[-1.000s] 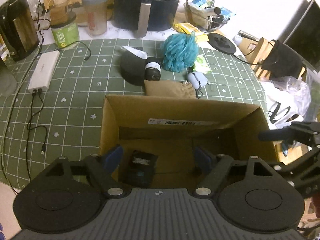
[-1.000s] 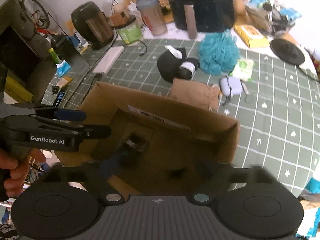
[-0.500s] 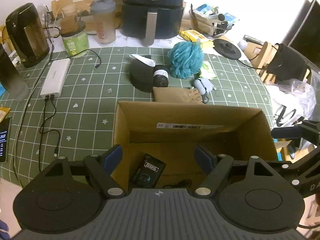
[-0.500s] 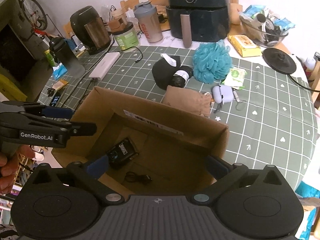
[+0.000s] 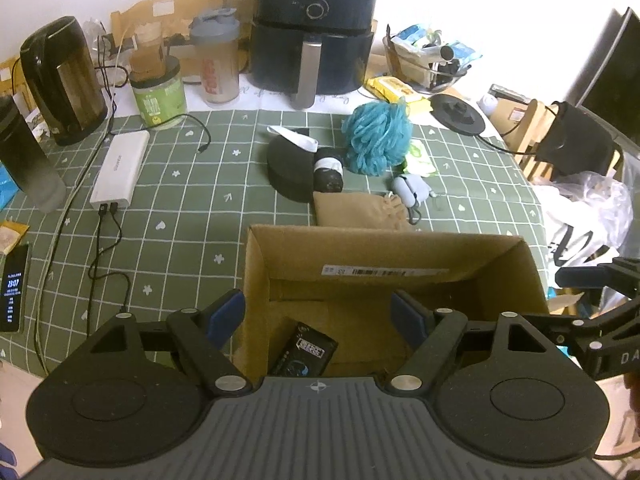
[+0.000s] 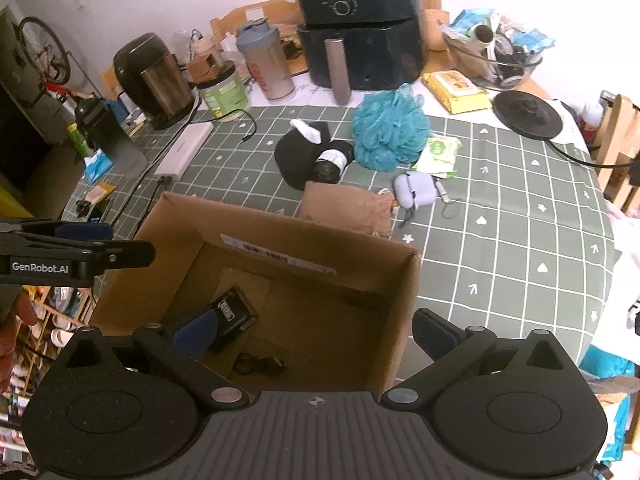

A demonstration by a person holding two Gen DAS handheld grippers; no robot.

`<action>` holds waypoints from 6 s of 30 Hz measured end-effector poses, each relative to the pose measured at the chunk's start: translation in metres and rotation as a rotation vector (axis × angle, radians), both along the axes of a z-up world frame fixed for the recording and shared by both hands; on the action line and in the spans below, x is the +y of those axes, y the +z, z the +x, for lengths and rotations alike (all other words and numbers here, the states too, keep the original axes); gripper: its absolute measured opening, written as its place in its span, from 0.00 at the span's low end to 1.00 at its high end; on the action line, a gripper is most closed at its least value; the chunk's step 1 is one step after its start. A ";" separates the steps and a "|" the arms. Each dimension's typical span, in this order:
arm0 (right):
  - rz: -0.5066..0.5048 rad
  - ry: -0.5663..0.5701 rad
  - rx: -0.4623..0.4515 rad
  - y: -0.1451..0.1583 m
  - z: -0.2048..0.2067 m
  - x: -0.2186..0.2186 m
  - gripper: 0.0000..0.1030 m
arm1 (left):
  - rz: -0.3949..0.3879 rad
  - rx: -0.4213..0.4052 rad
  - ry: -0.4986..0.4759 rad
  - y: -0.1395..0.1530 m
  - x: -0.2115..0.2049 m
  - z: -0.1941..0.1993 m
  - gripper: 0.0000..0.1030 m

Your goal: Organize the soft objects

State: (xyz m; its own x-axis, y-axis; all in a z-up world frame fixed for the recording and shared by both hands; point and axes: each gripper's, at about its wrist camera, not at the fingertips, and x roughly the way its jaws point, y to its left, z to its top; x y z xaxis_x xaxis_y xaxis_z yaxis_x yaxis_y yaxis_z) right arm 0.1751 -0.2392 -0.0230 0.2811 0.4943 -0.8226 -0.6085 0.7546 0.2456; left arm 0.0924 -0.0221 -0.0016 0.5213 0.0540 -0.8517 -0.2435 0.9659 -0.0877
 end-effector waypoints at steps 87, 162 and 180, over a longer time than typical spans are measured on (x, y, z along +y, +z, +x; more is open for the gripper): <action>-0.019 0.099 -0.270 -0.093 0.236 0.100 1.00 | -0.108 -0.041 -0.057 -0.023 0.101 0.081 0.77; 0.038 -0.236 -0.316 0.000 0.115 -0.015 0.13 | -0.042 -0.007 -0.175 -0.119 0.095 0.247 0.69; 0.041 -0.335 -0.314 0.008 0.085 -0.038 0.13 | -0.011 0.043 -0.136 -0.139 0.104 0.267 0.10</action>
